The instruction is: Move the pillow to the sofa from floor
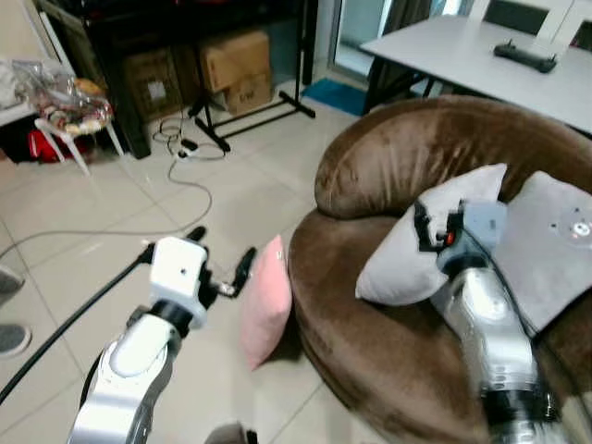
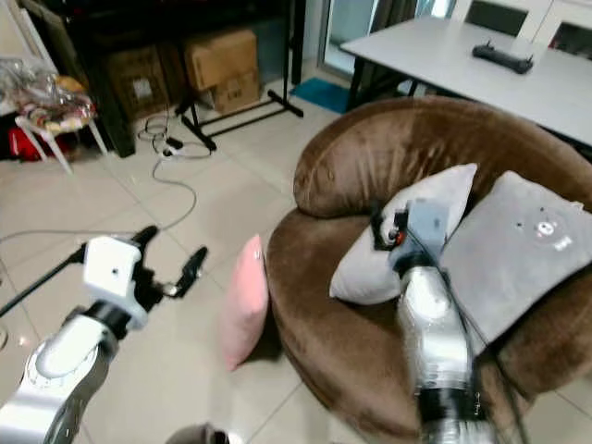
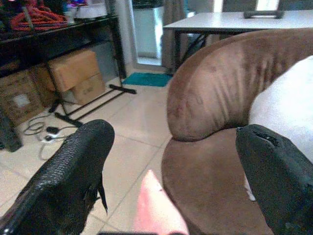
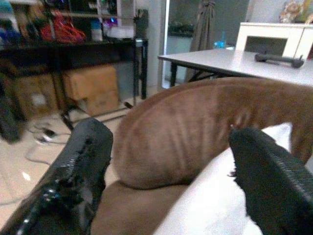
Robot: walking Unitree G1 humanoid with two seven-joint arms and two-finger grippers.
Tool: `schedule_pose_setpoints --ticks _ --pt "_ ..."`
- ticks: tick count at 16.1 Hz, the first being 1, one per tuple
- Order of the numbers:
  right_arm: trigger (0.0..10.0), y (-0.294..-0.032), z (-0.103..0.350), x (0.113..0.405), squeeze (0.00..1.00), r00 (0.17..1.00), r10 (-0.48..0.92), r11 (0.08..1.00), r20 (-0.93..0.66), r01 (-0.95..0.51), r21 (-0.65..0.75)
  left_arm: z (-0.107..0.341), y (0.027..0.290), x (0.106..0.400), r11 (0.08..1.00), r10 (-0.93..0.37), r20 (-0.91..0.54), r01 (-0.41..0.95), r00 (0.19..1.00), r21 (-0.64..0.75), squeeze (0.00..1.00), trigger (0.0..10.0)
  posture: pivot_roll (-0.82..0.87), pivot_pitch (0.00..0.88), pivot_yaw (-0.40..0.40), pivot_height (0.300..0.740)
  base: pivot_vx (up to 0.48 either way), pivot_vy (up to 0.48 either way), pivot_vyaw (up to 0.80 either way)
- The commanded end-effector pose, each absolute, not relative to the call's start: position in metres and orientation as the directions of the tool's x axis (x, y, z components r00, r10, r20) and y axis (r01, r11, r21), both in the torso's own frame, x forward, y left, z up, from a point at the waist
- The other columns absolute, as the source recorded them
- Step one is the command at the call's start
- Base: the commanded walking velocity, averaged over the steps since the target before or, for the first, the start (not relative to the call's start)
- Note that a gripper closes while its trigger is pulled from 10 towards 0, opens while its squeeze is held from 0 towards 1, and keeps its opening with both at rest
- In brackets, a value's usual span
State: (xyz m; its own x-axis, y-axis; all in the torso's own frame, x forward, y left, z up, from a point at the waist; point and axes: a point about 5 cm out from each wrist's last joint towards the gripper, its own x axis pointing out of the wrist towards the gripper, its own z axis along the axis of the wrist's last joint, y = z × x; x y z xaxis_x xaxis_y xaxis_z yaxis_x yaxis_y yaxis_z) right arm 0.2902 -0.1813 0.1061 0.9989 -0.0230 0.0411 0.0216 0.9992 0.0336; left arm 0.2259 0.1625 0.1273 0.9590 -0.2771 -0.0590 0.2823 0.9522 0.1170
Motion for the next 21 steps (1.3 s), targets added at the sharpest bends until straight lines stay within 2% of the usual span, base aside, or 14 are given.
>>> schedule_pose_setpoints --ticks 1,5,8,10,11,14,17,19,21 --pt "10.0 -0.177 0.104 0.282 1.00 0.998 -0.055 0.997 0.025 0.054 0.055 0.125 0.166 0.226 0.956 -0.253 -0.058 0.259 0.966 0.136 0.00 10.0 0.02 0.000 0.013 0.740 0.000 0.000 0.00" --pt "10.0 -0.174 0.101 0.274 1.00 0.994 -0.080 0.997 -0.069 0.078 -0.029 0.127 0.162 0.246 0.956 -0.217 -0.036 0.220 0.976 0.193 0.00 10.0 0.03 0.000 -0.001 0.740 0.000 0.148 0.00" --pt "10.0 -0.167 0.108 0.273 1.00 0.997 -0.036 0.998 -0.061 0.039 0.052 0.125 0.161 0.249 0.953 -0.218 -0.036 0.220 0.975 0.207 0.00 10.0 0.03 0.000 -0.001 0.740 0.000 0.304 0.00" --pt "10.0 -0.163 0.107 0.271 1.00 0.997 -0.025 0.999 -0.066 0.027 0.036 0.124 0.161 0.250 0.952 -0.218 -0.036 0.221 0.975 0.213 0.00 10.0 0.04 0.000 -0.004 0.740 0.000 0.307 0.00" --pt "10.0 -0.162 0.107 0.272 0.00 0.996 -0.035 0.999 -0.078 0.037 0.022 0.124 0.161 0.251 0.954 -0.212 -0.036 0.214 0.977 0.210 0.00 10.0 0.04 0.000 -0.008 0.740 0.000 0.311 0.00" --pt "10.0 -0.166 0.107 0.277 0.00 0.989 -0.128 0.988 -0.077 0.120 -0.093 0.120 0.162 0.252 0.961 -0.202 -0.059 0.209 0.978 0.183 0.00 10.0 0.04 0.000 -0.022 0.740 0.000 0.307 0.00" --pt "10.0 -0.167 0.110 0.278 0.00 0.988 -0.146 0.987 -0.040 0.143 -0.071 0.122 0.164 0.253 0.961 -0.192 -0.051 0.199 0.980 0.192 0.00 10.0 0.03 0.000 -0.026 0.740 0.000 0.411 -0.46" --pt "10.0 -0.165 0.108 0.278 0.00 0.990 -0.122 0.992 -0.074 0.120 -0.022 0.122 0.165 0.254 0.960 -0.190 -0.051 0.197 0.980 0.198 0.00 10.0 0.04 0.000 -0.027 0.740 0.000 0.480 -0.80" --pt "10.0 -0.162 0.106 0.279 0.00 0.991 -0.098 0.995 -0.094 0.101 0.019 0.122 0.166 0.254 0.960 -0.188 -0.053 0.195 0.981 0.203 0.00 10.0 0.04 0.000 -0.029 0.740 0.000 0.480 0.00"
